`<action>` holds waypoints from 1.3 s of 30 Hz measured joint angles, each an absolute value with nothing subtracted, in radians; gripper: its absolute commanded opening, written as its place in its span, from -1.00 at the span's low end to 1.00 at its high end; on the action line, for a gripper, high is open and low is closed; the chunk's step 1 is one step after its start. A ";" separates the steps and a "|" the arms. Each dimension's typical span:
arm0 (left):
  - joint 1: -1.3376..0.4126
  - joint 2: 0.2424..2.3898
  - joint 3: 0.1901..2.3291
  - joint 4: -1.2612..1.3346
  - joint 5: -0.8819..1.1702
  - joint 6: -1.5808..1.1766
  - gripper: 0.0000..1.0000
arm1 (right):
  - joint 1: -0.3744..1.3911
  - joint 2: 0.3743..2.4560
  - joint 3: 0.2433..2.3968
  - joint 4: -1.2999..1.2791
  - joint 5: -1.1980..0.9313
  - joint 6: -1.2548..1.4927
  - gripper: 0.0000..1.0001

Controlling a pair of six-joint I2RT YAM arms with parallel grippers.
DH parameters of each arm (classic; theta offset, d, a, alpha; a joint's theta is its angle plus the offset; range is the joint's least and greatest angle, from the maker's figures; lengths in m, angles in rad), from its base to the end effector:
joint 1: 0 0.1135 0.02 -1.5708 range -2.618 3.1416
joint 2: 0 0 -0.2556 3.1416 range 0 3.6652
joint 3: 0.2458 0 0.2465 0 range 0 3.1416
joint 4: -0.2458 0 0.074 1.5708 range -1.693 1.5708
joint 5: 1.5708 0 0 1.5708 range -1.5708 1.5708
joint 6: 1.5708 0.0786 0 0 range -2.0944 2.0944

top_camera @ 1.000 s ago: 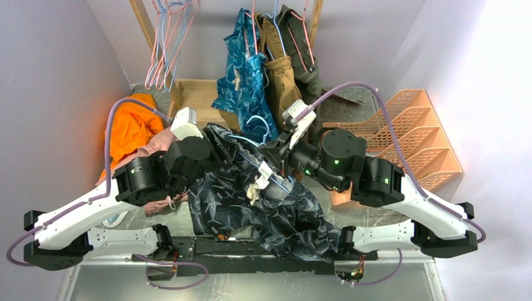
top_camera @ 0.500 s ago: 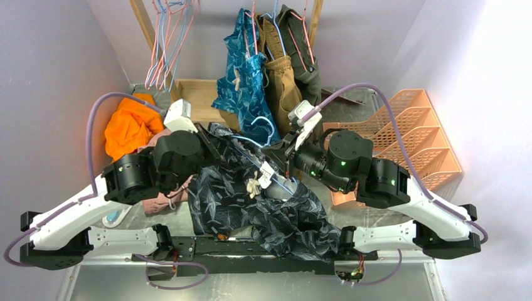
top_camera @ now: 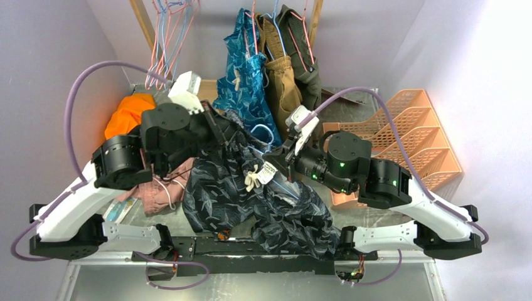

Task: Place the shorts on the hanger
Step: Hang the shorts on the hanger.

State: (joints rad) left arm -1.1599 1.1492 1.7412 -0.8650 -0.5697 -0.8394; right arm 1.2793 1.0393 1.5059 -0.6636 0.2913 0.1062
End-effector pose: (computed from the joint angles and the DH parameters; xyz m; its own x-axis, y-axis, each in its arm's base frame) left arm 0.1249 -0.1805 0.4921 -0.4921 -0.4396 -0.7514 0.2969 0.7266 -0.6195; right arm 0.0858 0.2075 0.4657 -0.1446 -0.1286 -0.9811 -0.8258 0.5619 0.0481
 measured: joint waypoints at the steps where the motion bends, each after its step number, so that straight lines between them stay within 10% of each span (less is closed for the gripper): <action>1: -1.160 1.181 1.783 -0.878 -0.551 -0.826 -0.71 | 1.279 1.034 1.502 -0.654 0.274 0.104 -1.00; 10: -1.160 1.280 1.896 -0.960 -0.448 -0.773 0.39 | 1.279 0.948 1.443 -0.566 0.163 0.093 -1.00; 27: -1.160 0.867 1.663 -0.698 -0.336 -0.636 0.44 | 1.279 0.802 1.275 -0.370 0.124 0.119 -1.00; 39: -1.160 0.702 1.762 -0.474 -0.292 -0.329 0.44 | 1.279 0.944 1.802 -0.507 -0.074 0.068 -1.00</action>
